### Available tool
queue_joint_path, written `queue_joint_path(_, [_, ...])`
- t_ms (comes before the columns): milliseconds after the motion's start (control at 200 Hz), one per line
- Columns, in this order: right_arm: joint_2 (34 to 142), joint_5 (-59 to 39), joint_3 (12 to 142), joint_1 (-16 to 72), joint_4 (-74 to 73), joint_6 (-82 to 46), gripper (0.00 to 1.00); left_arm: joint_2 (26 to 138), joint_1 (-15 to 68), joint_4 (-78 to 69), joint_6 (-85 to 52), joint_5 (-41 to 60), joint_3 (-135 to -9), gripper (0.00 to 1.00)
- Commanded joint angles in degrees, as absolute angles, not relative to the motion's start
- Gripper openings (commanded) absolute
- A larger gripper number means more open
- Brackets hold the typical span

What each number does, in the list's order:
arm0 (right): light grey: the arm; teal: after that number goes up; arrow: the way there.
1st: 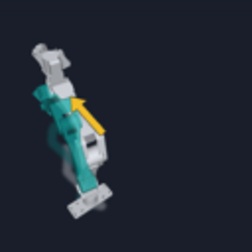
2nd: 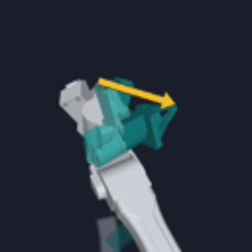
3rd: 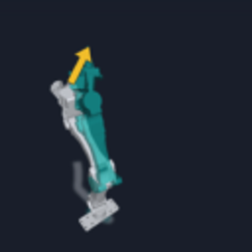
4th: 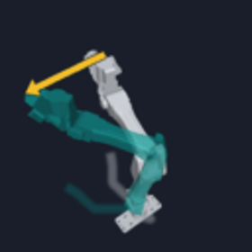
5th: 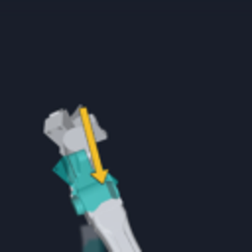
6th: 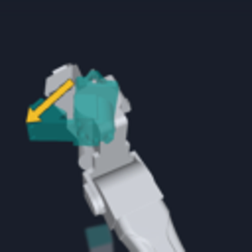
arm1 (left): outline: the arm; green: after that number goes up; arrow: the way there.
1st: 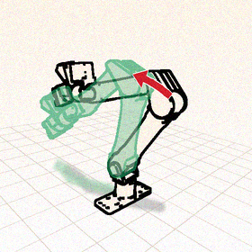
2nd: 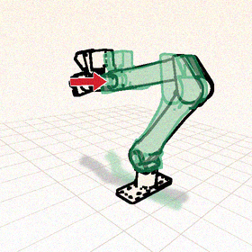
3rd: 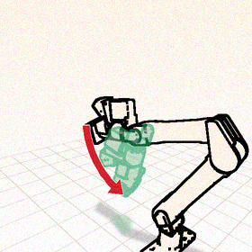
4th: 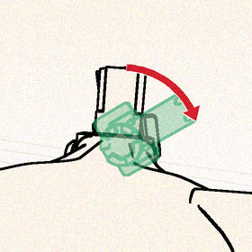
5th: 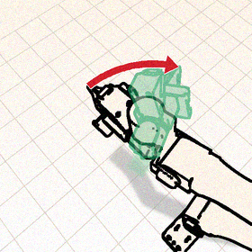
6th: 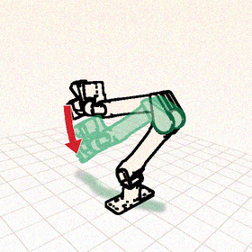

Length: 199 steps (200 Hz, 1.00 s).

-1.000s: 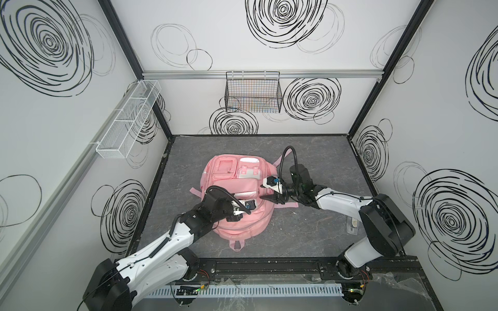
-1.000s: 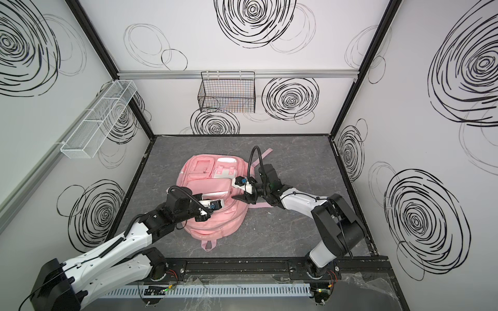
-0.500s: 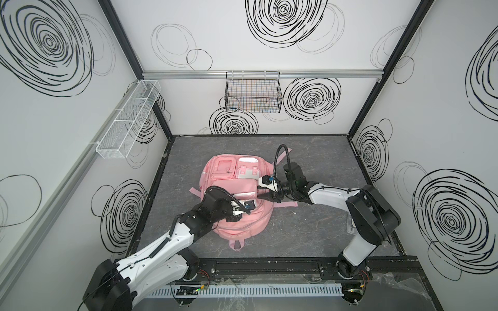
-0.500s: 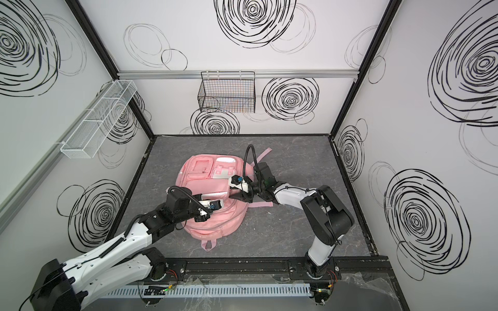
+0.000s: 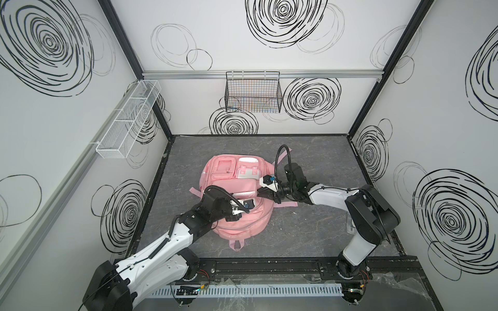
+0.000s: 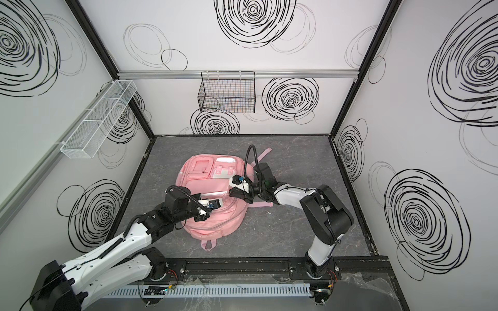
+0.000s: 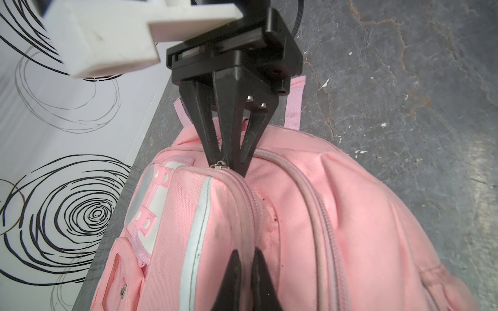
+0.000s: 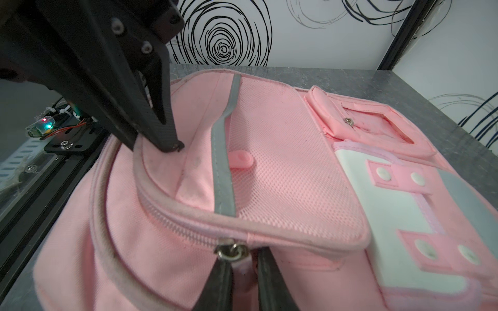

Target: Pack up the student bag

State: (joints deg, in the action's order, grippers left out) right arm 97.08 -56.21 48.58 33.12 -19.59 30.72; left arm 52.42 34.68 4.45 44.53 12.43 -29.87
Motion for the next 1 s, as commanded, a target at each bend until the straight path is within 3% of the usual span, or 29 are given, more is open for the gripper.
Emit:
queue_joint_path(0, [94.49,-57.8,46.29,33.05,-17.36,32.1,0.14,51.3,33.93,-3.87,44.08,13.84,-30.43,0.0])
queue_joint_path(280, [87.76,-49.82,42.0,33.73,-21.04,28.39,0.0,52.93,33.91,-5.31,41.8,12.21,-30.8,0.0])
queue_joint_path(635, [77.73,-8.4,37.19,41.4,-24.82,28.13,0.0,59.89,38.58,-6.85,30.3,7.34,-36.98,0.0])
queue_joint_path(990, [69.62,10.6,30.31,45.8,-36.76,31.28,0.0,63.21,38.5,-5.1,24.3,5.78,-39.06,0.0])
